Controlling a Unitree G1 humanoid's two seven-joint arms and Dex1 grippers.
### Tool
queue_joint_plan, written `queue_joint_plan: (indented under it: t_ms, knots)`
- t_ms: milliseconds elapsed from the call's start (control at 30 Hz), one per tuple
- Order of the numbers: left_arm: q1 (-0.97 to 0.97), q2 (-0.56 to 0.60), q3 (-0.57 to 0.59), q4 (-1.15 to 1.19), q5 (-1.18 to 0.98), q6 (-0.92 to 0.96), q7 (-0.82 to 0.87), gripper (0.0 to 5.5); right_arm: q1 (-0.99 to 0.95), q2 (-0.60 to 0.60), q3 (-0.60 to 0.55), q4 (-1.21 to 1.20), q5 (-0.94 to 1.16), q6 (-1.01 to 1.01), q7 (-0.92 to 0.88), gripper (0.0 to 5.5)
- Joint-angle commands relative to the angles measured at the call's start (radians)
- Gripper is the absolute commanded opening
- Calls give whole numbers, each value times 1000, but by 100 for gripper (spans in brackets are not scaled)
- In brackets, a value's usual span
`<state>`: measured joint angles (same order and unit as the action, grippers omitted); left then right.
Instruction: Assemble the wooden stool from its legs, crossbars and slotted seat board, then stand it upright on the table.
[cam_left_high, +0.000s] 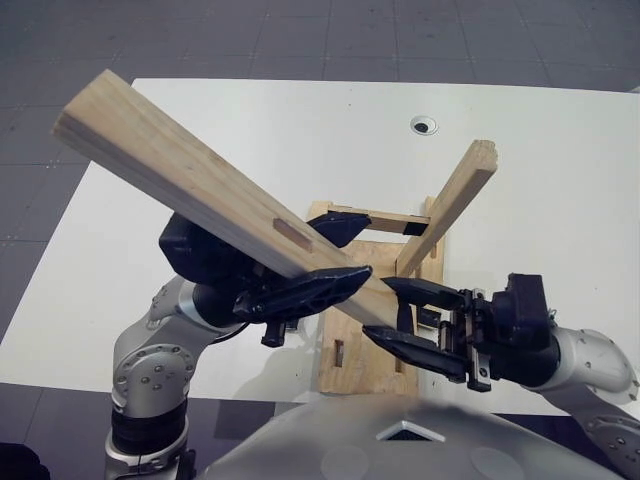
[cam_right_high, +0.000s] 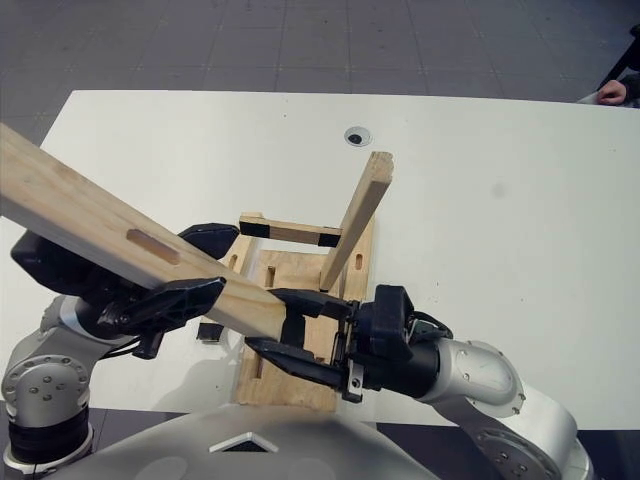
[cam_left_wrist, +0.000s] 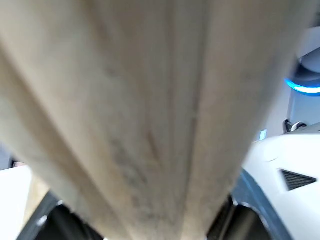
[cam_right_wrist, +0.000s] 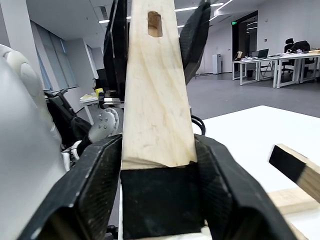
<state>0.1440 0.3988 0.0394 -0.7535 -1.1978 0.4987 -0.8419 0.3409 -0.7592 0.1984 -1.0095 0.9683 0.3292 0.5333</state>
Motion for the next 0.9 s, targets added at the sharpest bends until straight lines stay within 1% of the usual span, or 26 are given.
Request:
queue_joint_plan:
  t_ms: [33, 100, 133, 200, 367, 433, 567, 733, 800, 900]
  knots:
    - [1, 12, 16, 55, 153, -76, 3, 208, -17, -23, 27, -36, 40, 30, 23, 312]
    - [14, 31, 16, 81, 219, -109, -51, 208, -20, -29, 4, -35, 41, 38, 19, 349]
    - [19, 39, 19, 98, 238, -127, -89, 208, -18, -37, -11, -34, 39, 41, 23, 377]
    - [21, 77, 32, 157, 276, -154, -165, 207, -7, -51, -66, -23, 41, 39, 32, 420]
    - [-17, 170, 40, 341, 355, -239, -420, 205, 35, -73, -186, 1, 44, 34, 65, 509]
    - [-39, 203, 38, 391, 375, -243, -476, 205, 47, -71, -210, 4, 37, 37, 69, 545]
    - [-80, 202, 40, 452, 392, -264, -522, 205, 87, -75, -255, 16, 8, 34, 107, 550]
    - [-139, 138, 1, 523, 411, -317, -567, 205, 152, -90, -315, 108, -73, 28, 197, 550]
    - [-165, 109, -5, 544, 415, -336, -562, 205, 177, -93, -310, 143, -119, 19, 245, 550]
    - [-234, 55, -31, 641, 481, -409, -560, 205, 223, -101, -276, 173, -208, -5, 321, 550]
